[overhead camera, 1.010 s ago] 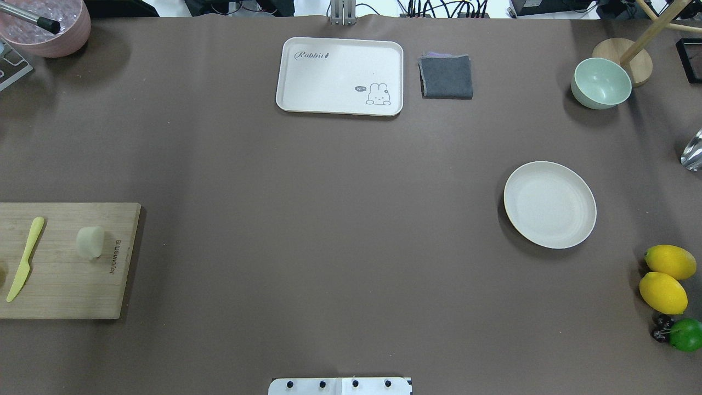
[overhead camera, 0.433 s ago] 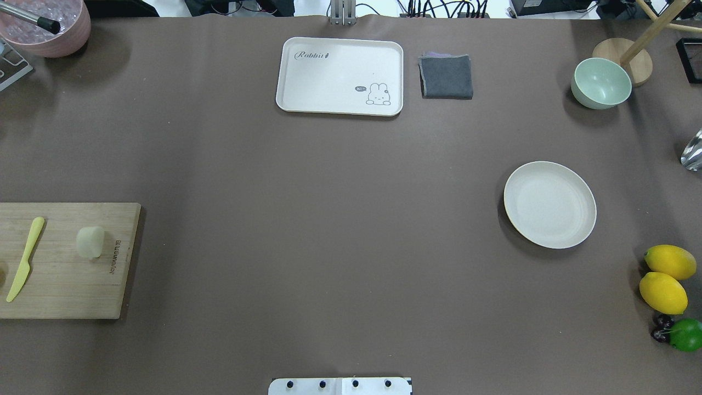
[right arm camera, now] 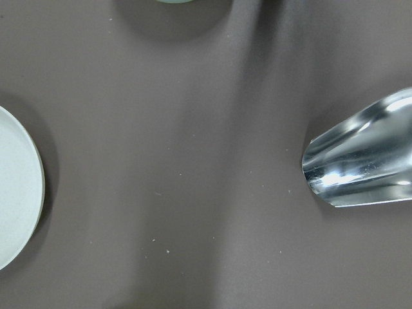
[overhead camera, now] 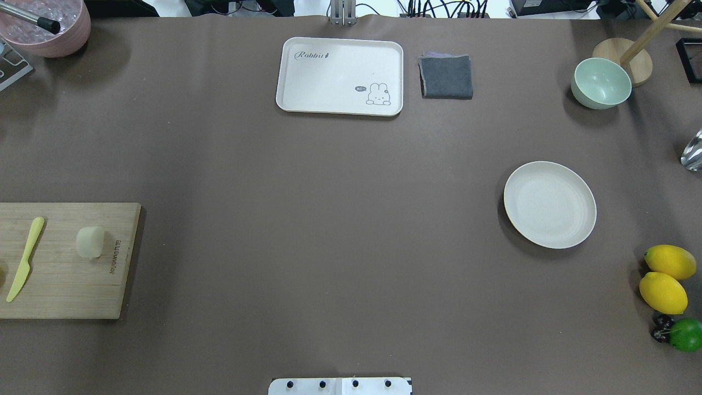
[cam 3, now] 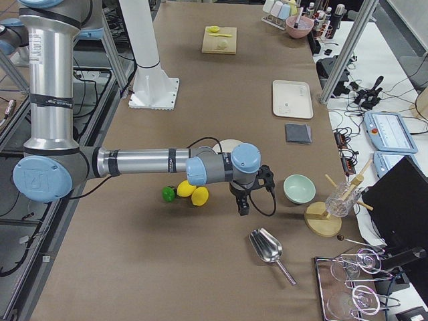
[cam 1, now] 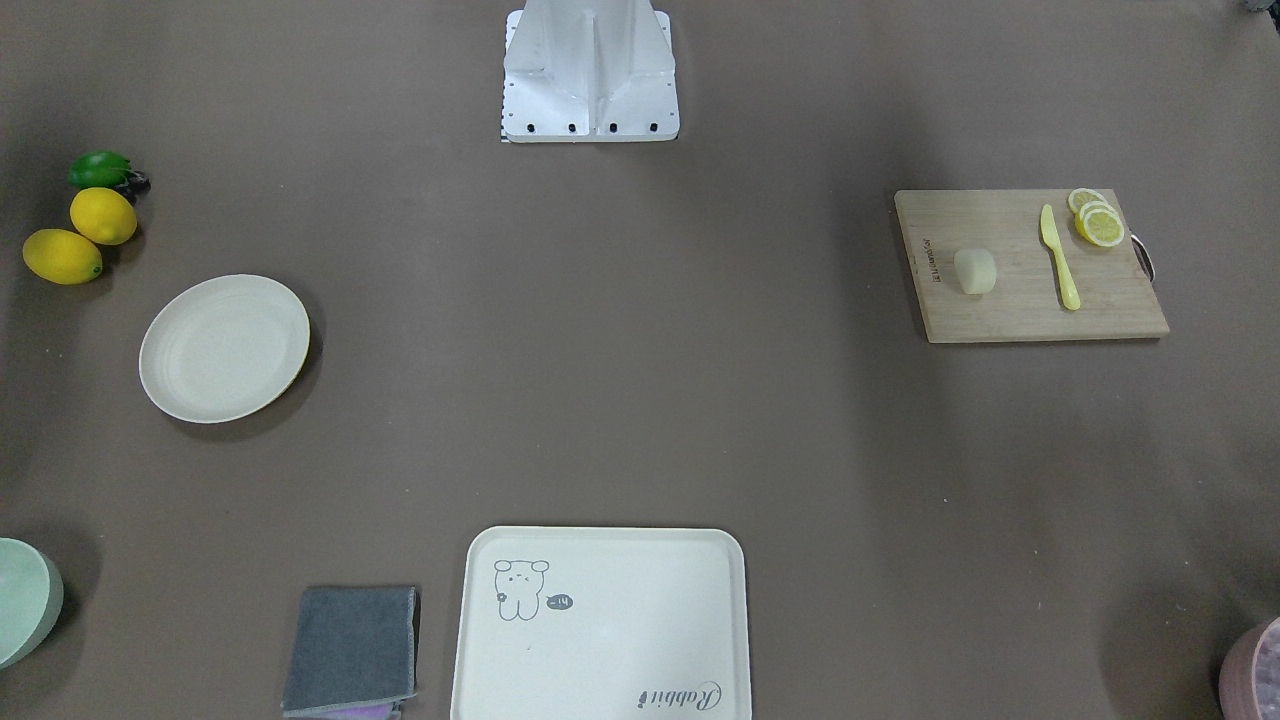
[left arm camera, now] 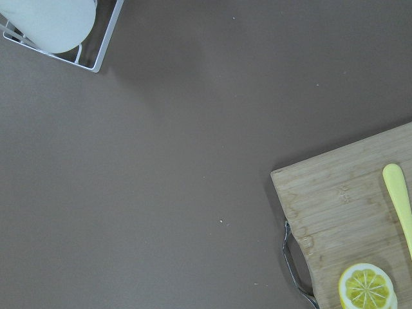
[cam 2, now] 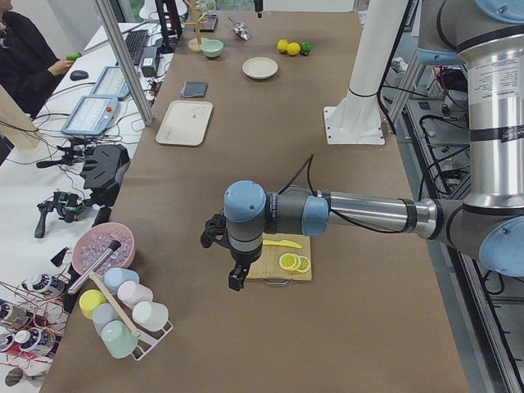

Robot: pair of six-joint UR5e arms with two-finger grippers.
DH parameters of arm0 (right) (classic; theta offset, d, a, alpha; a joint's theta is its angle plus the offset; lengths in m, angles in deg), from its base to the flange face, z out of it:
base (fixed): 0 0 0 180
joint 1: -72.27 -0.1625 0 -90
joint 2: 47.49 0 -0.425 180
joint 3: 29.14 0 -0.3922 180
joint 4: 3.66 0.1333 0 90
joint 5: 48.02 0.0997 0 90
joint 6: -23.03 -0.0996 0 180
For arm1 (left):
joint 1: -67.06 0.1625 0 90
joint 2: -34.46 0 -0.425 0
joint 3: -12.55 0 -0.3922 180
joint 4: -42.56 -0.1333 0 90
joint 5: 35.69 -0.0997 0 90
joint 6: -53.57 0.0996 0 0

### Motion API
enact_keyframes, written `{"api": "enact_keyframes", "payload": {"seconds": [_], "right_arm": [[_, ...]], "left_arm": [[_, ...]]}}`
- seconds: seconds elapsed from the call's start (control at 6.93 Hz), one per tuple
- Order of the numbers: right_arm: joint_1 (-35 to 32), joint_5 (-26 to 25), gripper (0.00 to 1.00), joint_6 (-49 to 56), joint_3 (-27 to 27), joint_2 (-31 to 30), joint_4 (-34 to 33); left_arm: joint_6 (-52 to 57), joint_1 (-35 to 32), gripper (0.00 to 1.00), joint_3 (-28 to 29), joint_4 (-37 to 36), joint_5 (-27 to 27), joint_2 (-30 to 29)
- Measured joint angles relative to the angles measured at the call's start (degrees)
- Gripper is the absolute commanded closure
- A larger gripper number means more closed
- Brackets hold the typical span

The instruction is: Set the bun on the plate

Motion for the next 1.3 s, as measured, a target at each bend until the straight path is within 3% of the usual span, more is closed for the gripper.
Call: {"api": "enact_keyframes", "payload": {"seconds": [0.72,1.01,1.3], "right_arm": [[1.0,0.2,0.0,0.2,-0.2,-0.1,0.1],[1.0,0.3,0.0,0.3,-0.5,-0.1,0.7],[2.6,0.2,0.01,-2.2,-0.5,-0.1,3.0]], "left_arm": [[-4.4,0.0,0.02,3.0,5.7,0.7,-0.9],[-12.6,0.0,0.02,0.1,6.8,1.1,-0.7],[-13.8,-0.3,0.02,-0.9,13.4,0.9,1.2]]}}
